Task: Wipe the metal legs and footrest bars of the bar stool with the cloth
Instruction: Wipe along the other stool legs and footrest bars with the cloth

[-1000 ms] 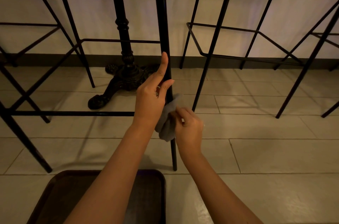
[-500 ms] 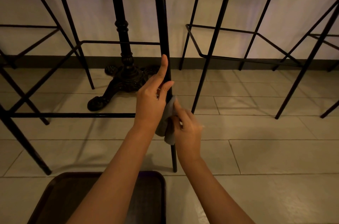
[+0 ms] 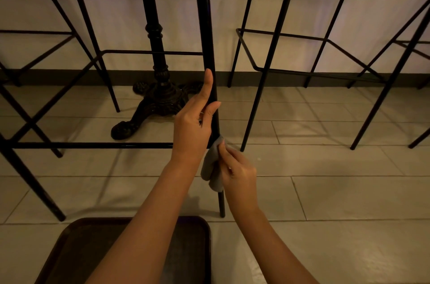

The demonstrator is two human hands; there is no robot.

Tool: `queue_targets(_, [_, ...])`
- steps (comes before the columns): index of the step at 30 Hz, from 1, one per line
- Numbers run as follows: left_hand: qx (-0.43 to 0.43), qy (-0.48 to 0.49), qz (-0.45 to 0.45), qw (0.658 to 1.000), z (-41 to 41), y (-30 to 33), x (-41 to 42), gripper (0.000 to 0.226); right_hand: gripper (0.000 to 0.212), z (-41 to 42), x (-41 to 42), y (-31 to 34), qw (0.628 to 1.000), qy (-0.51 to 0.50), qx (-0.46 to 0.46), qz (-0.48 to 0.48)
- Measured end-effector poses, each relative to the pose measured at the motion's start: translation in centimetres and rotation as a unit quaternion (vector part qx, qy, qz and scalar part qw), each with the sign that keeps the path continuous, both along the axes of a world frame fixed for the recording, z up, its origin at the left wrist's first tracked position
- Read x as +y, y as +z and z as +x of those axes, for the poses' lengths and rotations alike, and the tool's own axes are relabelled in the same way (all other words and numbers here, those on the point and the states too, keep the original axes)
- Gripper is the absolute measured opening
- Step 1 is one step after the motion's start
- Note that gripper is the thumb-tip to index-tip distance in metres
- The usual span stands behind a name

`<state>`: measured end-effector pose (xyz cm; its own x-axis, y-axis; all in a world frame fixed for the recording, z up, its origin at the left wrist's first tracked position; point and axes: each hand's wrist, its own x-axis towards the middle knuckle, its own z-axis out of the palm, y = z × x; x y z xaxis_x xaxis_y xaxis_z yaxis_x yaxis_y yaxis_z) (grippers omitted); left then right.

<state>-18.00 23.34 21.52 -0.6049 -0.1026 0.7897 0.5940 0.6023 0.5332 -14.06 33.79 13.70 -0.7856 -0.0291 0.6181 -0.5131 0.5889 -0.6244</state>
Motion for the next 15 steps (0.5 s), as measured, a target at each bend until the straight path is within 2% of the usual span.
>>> queue_targets(6, [-0.006,0.002,0.005,1.000,0.1,0.1,0.1,0.051,0.046,0.2,-0.3,1.1,0.997,0.025,-0.022,-0.072])
queue_targets(10, [-0.007,-0.007,0.005,1.000,0.0,0.0,0.1,0.054,0.045,-0.3,-0.3,0.9,1.000,0.001,-0.005,-0.023])
queue_targets(15, [0.009,-0.017,0.004,1.000,-0.1,-0.3,0.0,0.059,0.043,-0.9,-0.6,0.5,0.999,-0.024,0.023,-0.010])
